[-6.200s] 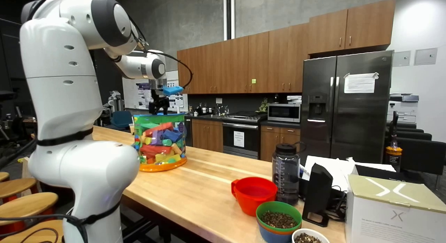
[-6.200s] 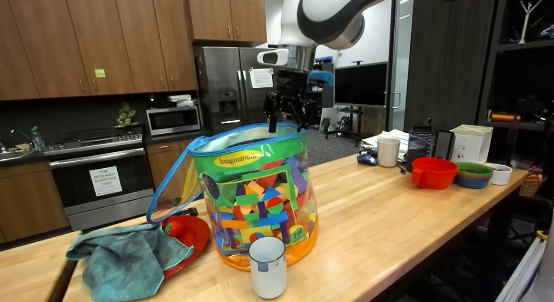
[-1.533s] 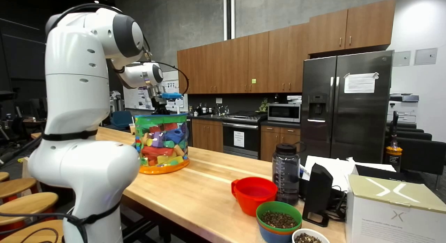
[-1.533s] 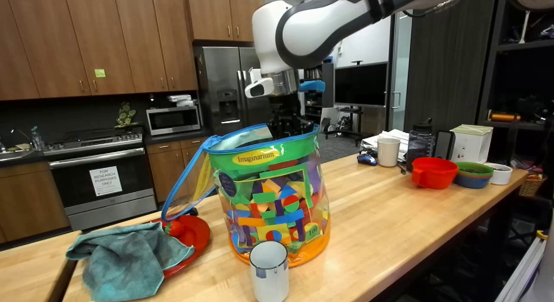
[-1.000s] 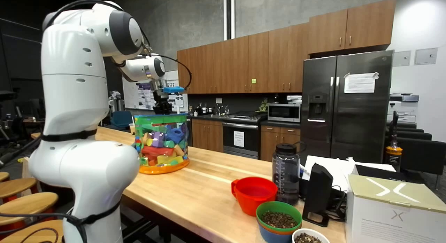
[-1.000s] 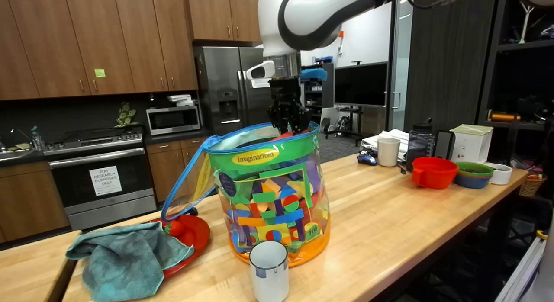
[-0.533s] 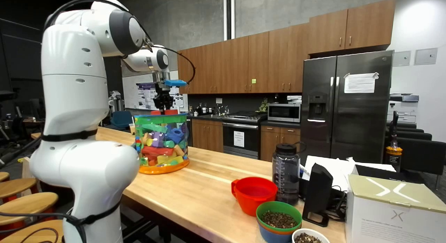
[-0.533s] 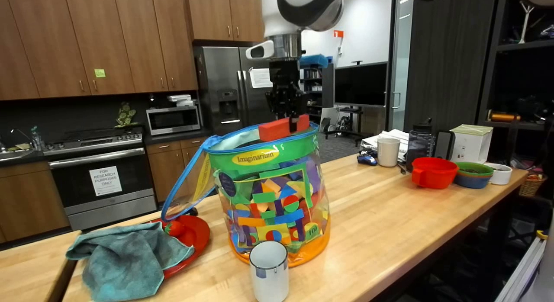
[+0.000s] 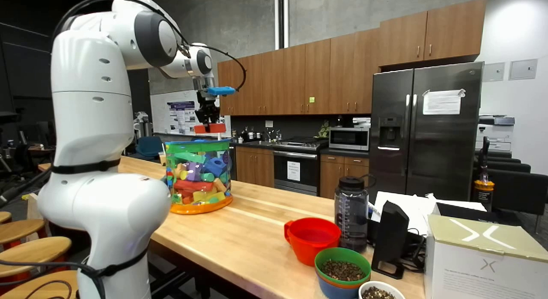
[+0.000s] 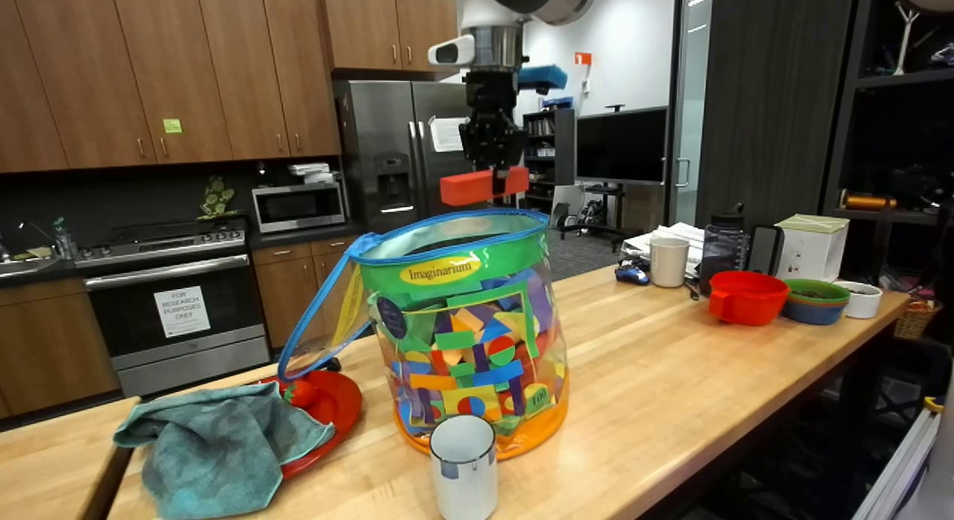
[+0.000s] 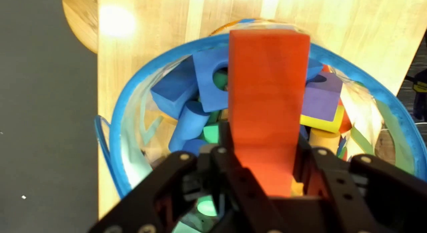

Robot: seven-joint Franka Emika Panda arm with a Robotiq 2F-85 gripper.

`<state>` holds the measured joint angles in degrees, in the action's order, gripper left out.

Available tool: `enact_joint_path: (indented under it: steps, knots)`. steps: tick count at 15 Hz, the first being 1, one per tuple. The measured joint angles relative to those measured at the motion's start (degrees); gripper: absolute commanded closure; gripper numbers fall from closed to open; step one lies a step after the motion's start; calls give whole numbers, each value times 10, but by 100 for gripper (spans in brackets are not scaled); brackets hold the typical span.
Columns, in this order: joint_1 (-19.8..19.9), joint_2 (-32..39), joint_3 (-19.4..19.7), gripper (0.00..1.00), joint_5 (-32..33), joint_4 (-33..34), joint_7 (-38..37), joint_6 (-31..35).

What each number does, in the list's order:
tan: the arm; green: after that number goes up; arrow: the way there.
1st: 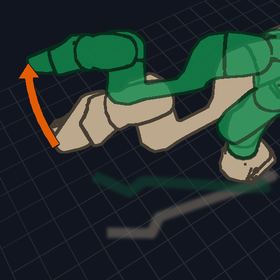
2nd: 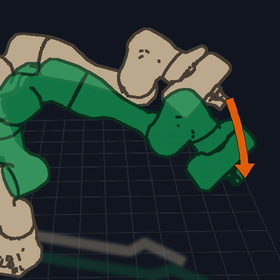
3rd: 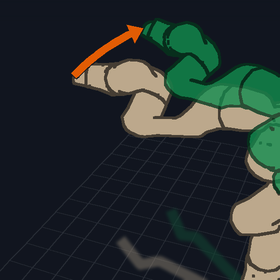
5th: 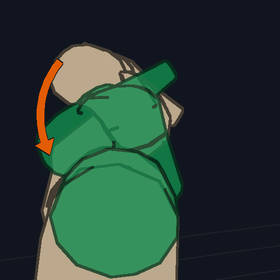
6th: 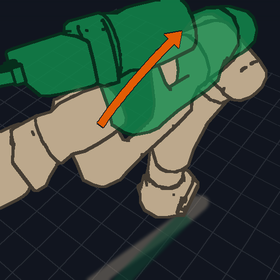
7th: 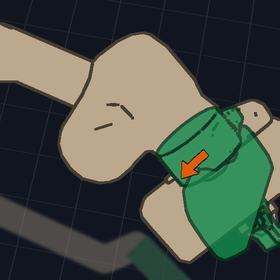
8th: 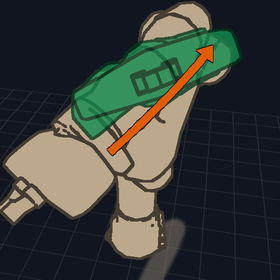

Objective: Remove one orange block from the toy bag

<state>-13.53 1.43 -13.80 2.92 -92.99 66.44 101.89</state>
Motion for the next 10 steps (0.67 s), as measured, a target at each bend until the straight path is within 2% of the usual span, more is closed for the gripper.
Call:
enact_joint_path:
  steps: [5,10]
  knots:
    - [5,-2,8,84,49,20,-31,-2]
    - [19,-18,24,84,96,5,-80,-2]
